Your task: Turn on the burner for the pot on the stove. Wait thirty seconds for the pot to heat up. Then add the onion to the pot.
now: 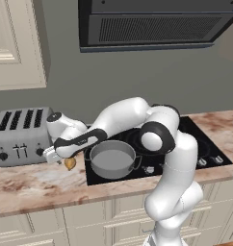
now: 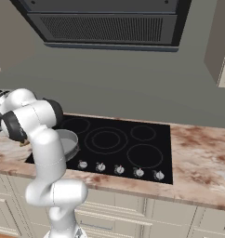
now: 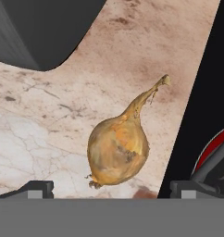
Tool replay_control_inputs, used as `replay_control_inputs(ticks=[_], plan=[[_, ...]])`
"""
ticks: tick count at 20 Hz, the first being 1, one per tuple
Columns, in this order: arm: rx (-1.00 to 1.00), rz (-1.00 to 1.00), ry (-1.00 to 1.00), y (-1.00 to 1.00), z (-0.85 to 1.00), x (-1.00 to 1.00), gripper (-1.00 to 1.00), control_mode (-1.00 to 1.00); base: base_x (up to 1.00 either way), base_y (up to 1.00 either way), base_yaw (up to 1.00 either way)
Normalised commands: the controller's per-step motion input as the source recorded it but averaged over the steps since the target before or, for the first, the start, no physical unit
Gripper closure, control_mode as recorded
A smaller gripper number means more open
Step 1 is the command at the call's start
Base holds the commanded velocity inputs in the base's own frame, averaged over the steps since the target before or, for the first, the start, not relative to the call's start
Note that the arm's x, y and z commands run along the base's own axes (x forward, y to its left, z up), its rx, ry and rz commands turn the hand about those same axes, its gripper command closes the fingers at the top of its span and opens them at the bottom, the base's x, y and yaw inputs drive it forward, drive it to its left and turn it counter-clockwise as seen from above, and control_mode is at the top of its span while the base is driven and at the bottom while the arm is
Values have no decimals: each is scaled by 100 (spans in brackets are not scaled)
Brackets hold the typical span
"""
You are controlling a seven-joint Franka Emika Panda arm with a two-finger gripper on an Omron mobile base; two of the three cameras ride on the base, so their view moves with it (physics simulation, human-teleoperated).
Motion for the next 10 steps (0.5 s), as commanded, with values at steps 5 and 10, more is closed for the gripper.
replay_control_inputs(ticks=[5, 10], plan=[[0, 0, 0, 0, 0, 0, -100, -100, 0, 0, 0], [0, 0, 0, 0, 0, 0, -100, -100, 0, 0, 0]])
